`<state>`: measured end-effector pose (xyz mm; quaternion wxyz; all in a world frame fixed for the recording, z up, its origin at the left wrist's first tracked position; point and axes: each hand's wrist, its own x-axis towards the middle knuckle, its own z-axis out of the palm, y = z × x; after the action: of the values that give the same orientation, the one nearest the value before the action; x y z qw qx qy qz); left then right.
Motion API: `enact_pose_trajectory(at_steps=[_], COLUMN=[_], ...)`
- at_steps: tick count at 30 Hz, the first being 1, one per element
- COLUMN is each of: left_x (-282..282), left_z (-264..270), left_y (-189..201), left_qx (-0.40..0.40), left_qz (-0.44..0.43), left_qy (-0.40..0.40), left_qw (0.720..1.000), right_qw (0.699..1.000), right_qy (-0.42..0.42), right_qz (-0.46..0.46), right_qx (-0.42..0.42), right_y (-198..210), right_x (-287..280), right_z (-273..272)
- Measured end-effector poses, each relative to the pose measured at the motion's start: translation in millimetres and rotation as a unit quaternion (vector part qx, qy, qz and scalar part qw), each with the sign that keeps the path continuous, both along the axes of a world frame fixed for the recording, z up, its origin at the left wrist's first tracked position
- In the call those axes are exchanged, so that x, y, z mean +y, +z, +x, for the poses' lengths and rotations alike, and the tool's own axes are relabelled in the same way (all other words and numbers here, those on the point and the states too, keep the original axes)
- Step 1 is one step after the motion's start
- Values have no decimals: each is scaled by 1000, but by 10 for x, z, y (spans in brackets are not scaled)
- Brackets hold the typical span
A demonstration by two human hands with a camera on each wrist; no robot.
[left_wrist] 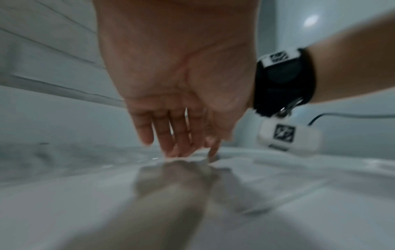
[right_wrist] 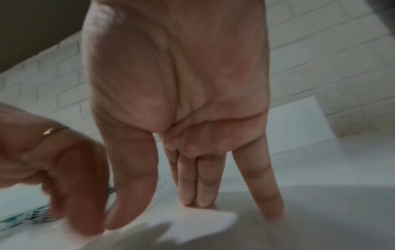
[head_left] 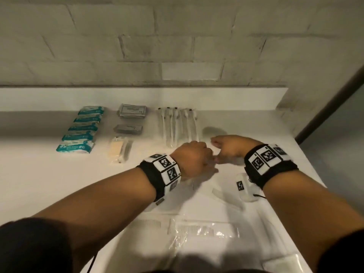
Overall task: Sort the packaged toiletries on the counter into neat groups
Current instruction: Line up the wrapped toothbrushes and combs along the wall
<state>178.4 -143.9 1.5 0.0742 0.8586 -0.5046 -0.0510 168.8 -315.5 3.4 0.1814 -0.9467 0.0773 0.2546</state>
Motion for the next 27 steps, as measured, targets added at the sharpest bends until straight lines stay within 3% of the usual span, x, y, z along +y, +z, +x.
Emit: enact_pose_trajectory(at_steps=[3,5,9,12,17,22,27], left_x=[-114,-145,-38,165,346,563,774], left_z=[-338,-444,-548,-708,-697,-651,-732], left_y=[-20,-83,-49,5,-99,4,-85], left_qx=[97,75,137,133,78,125,125], left_qz=[141,182,164,155,149,201,236], left_qy=[32,42,91,129,218,240,237], left_qw=[985,980,973,970,961,941,934], right_qw=[1000,1000,998,992,986,986,982], right_qy=[-8,-8,-58,15,148,131,158], right_qz=[7,-17,16,-29,-35,-104,-100], right_qx=[17,9,-26,-123,-71,-26,-31], right_y=[8,5,119,227,77,26,12], right_x=[-29,-59,33,408,954,994,898], right_z=[-341,-597,-1162,-1577,-1793,-1704,-1744])
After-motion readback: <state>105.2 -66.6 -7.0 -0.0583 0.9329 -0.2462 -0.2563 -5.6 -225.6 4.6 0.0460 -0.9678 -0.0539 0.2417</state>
